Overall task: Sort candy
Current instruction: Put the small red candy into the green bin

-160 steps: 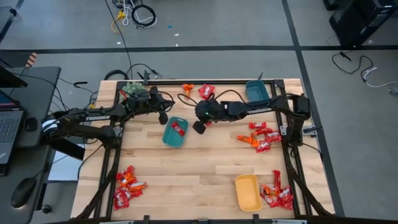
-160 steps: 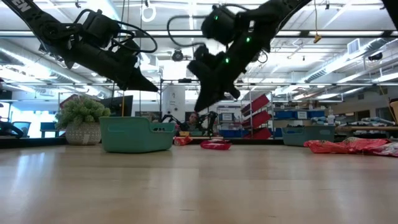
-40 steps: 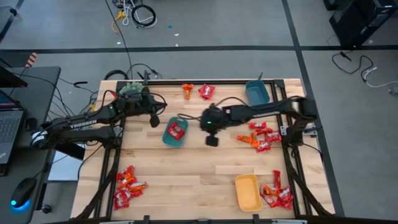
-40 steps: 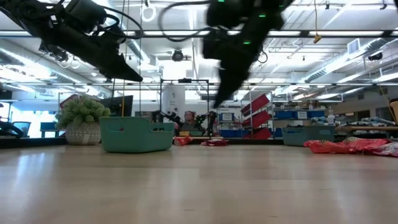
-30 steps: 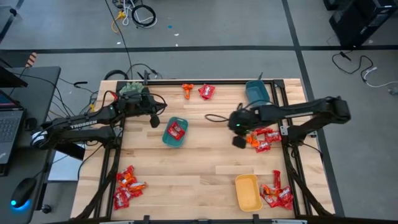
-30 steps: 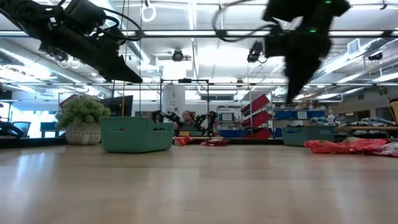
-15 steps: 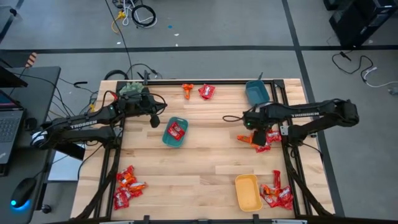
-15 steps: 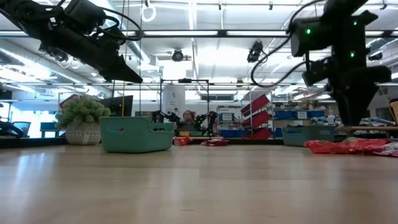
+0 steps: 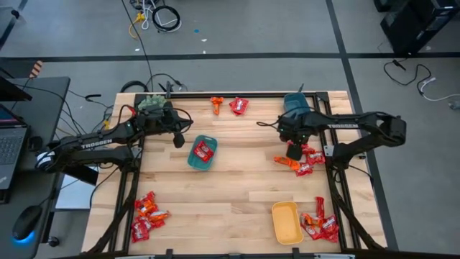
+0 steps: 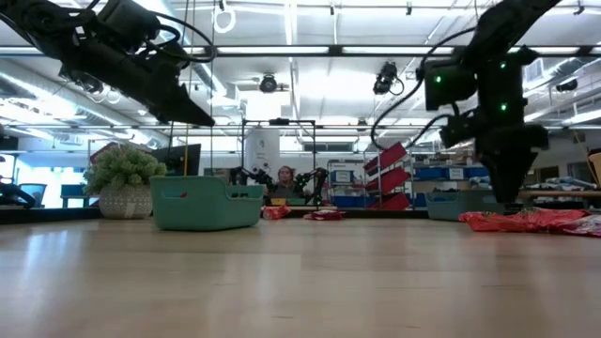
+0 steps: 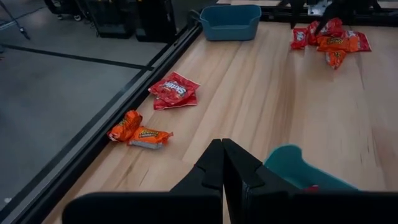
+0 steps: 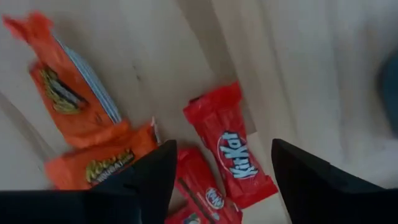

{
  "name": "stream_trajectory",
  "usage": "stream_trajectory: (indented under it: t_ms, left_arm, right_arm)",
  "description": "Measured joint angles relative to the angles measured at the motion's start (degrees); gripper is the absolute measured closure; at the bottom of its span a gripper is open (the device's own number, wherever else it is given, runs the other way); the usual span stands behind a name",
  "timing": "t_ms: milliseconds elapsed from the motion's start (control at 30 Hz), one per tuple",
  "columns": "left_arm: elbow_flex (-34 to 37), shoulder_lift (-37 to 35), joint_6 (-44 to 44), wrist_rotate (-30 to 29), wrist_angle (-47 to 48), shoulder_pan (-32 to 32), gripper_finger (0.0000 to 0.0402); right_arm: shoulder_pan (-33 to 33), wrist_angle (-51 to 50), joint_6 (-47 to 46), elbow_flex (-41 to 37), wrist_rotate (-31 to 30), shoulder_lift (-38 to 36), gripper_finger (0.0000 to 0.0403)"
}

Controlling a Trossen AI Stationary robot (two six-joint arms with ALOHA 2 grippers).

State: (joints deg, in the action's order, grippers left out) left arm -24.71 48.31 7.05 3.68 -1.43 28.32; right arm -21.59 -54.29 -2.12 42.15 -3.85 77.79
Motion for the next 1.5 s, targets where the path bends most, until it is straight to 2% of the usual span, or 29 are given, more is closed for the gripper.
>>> stream_trajectory:
  t_ms: [333,467,567,767,833,933,1067,1167,1333,1500]
  left_arm:
    - [0.00,0.02,0.13,-0.22,0.16,0.00,0.0401]
    - [0.00,0.02,0.15,-0.24,0.16,0.00,0.0401]
    - [0.00,0.01,0.15,-0.24,0.15,0.00,0.0401]
    - [0.00,0.02,0.15,-0.55,0.13,0.00,0.0401]
    - [0.00,0.02,0.14,-0.55,0.12,0.00,0.0401]
    - [0.00,0.01,-0.07,-0.55,0.09,0.00,0.0401]
    - [0.00,0.01,-0.13,-0.55,0.09,0.00,0.0401]
    - [0.00,0.02,-0.20,-0.55,0.05,0.00,0.0401]
    - [0.00,0.02,-0.24,-0.55,-0.07,0.00,0.0401]
    - [0.02,0.00,-0.24,-0.55,-0.61,0.01,0.0401]
  right_arm:
    - [-0.84,0.04,6.63,0.02,-4.01,10.86,0.0163]
    - [-1.82,-0.23,6.91,0.39,-3.85,13.11,0.0184]
    - [-2.11,-0.10,6.89,0.28,-3.27,13.27,0.0222]
    - [-2.13,1.20,6.70,0.74,-3.20,10.34,0.0347]
    - [-1.68,1.61,6.76,1.96,-3.34,9.19,0.0376]
    - [-0.66,1.18,6.63,4.28,-3.05,8.19,0.0378]
    - [1.13,1.53,5.00,9.26,-1.71,7.85,0.0359]
    - [3.50,4.55,4.86,13.35,-0.79,7.85,0.0361]
    - [7.29,15.90,4.52,19.52,-0.55,8.16,0.0370]
    - [10.87,30.60,4.10,25.36,4.48,11.95,0.0365]
